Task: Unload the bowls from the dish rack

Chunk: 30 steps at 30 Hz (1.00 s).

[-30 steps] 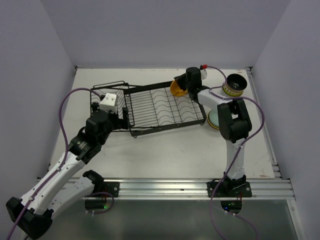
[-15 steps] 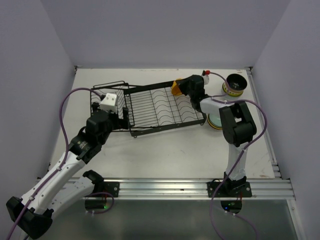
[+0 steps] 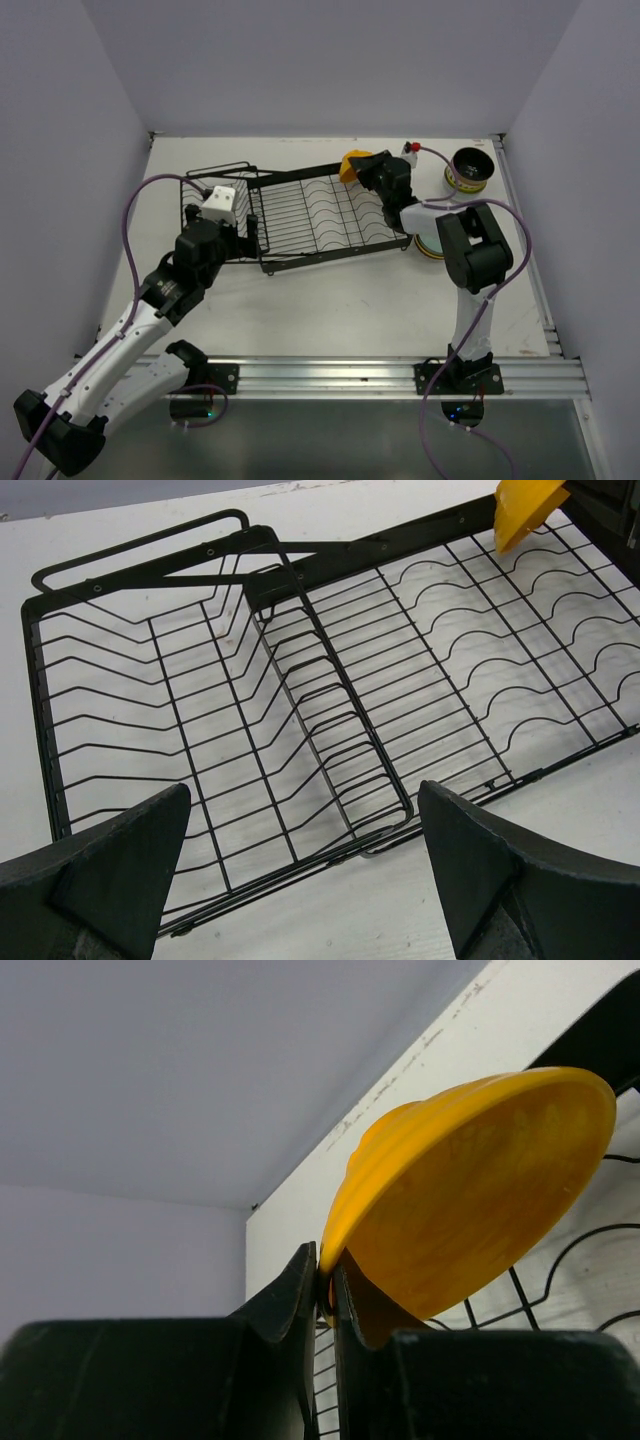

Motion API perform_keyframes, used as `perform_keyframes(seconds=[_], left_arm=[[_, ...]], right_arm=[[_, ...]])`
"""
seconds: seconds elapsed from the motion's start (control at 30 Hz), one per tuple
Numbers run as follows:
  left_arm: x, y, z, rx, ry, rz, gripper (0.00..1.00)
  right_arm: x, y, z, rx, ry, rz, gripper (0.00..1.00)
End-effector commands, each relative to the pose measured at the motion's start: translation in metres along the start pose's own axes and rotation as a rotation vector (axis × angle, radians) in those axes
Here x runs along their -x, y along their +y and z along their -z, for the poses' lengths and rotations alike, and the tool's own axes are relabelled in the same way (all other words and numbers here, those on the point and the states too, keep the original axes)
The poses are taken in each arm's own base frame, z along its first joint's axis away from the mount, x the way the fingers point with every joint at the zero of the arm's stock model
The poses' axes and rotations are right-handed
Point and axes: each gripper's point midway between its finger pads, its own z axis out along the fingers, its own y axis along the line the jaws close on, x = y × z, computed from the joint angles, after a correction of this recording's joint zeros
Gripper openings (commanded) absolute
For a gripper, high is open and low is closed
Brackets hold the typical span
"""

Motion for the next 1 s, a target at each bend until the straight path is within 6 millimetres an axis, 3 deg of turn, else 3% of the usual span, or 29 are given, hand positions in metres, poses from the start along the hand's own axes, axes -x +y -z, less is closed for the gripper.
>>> perform_keyframes(seconds=[0.0,0.23,0.4,0.47,0.53,0.57,0.77,0.83,0.87,0.9,0.97], left_arm=[[0.007,0.001,-0.002,0.012,-0.029,-0.001,1.00],[0.006,0.002,-0.003,0.021,-0.024,-0.007,1.00],[0.006,0.005,-0.002,0.036,-0.027,-0.005,1.00],[0.007,0.006,-0.001,0.039,-0.033,-0.003,1.00],[0.007,0.007,-0.001,0.044,-0.034,-0.003,1.00],[0.007,0.007,-0.001,0.046,-0.034,-0.003,1.00],[0.012,0.010,0.003,0.054,-0.052,0.001,1.00],[0.014,0.011,0.005,0.055,-0.059,0.003,1.00],[0.014,0.012,0.005,0.059,-0.060,0.003,1.00],[0.014,0.013,0.006,0.064,-0.062,0.005,1.00],[0.016,0.014,0.007,0.069,-0.067,0.007,1.00]], right_arm=[[0.034,0.086,0.019,0.262,-0.095,0.005,0.00],[0.038,0.119,0.033,0.332,-0.061,0.044,0.00],[0.024,0.145,0.050,0.348,0.097,0.136,0.00],[0.018,0.158,0.066,0.377,0.177,0.216,0.00],[0.016,0.150,0.076,0.326,0.246,0.308,0.00],[0.013,0.146,0.091,0.279,0.306,0.337,0.00],[0.062,0.136,0.143,0.117,0.389,0.600,0.00],[0.082,0.121,0.169,-0.017,0.413,0.734,0.00],[0.082,0.102,0.186,-0.115,0.466,0.760,0.00],[0.098,0.095,0.193,-0.186,0.433,0.837,0.00],[0.104,0.075,0.217,-0.303,0.467,0.879,0.00]])
